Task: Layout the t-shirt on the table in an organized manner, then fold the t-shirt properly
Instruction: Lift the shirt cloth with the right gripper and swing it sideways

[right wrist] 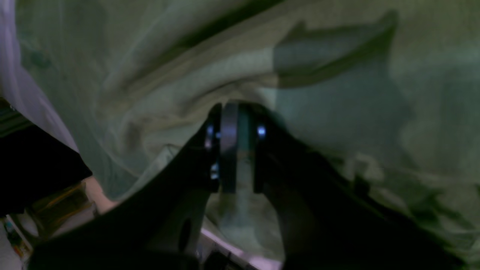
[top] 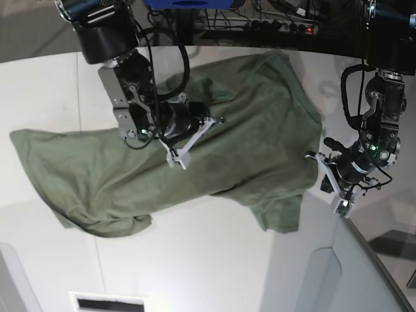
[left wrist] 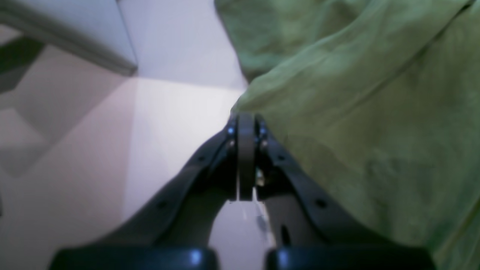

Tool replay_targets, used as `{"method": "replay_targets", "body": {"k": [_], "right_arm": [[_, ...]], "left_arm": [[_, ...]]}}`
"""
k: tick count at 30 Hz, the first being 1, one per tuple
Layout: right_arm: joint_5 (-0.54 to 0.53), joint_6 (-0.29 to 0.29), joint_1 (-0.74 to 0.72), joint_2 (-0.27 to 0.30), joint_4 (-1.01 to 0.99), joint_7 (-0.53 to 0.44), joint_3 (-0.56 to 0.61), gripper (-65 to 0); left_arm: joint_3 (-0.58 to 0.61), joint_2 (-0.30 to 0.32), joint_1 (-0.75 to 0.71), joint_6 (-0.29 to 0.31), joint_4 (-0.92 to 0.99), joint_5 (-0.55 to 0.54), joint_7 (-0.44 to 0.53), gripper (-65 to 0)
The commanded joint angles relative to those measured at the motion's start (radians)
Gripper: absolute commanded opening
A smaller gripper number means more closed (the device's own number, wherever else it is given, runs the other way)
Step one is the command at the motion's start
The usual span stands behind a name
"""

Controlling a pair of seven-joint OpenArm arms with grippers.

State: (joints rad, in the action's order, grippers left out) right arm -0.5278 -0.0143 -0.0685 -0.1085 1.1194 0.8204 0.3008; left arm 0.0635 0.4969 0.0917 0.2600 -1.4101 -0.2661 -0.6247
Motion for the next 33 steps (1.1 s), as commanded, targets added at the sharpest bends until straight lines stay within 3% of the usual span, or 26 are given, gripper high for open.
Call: {"method": "replay_targets", "body": {"k": [1,6,20,26,30,33], "right_arm": [[0.005,-0.005,0.008,-0.004,0.014,0.038,-0.016,-59.4],[0.001,-0.008,0.008,0.042,0.021,0.109,-0.116,-59.4],[0.001,-0.008,0.032,0.323,0.018,0.124,-0.410,-59.4],[0.001,-0.008,-0.084,0.459,-0.169,0.116,-0.513,-59.4],[0.001,-0.008,-0.132,0.482,-0.138,0.129,-0.510,-59.4],[0.001,-0.009,-0.133,0.435,0.014,0.184,-0.509,-59.4]], "left_arm": [[-0.011,0.016,0.018,-0.006,-0.013,-0.003,0.018,-65.0],[-0.011,0.016,0.015,-0.006,-0.011,-0.003,0.018,-65.0],[-0.009,0.030,0.019,-0.006,-0.010,-0.003,0.018,-65.0],[-0.009,0.032,0.015,-0.006,-0.008,-0.003,0.019,-65.0],[-0.009,0.032,0.010,-0.006,-0.008,-0.003,0.019,-65.0],[-0.009,0.032,0.009,-0.006,-0.008,-0.003,0.019,-65.0]]}}
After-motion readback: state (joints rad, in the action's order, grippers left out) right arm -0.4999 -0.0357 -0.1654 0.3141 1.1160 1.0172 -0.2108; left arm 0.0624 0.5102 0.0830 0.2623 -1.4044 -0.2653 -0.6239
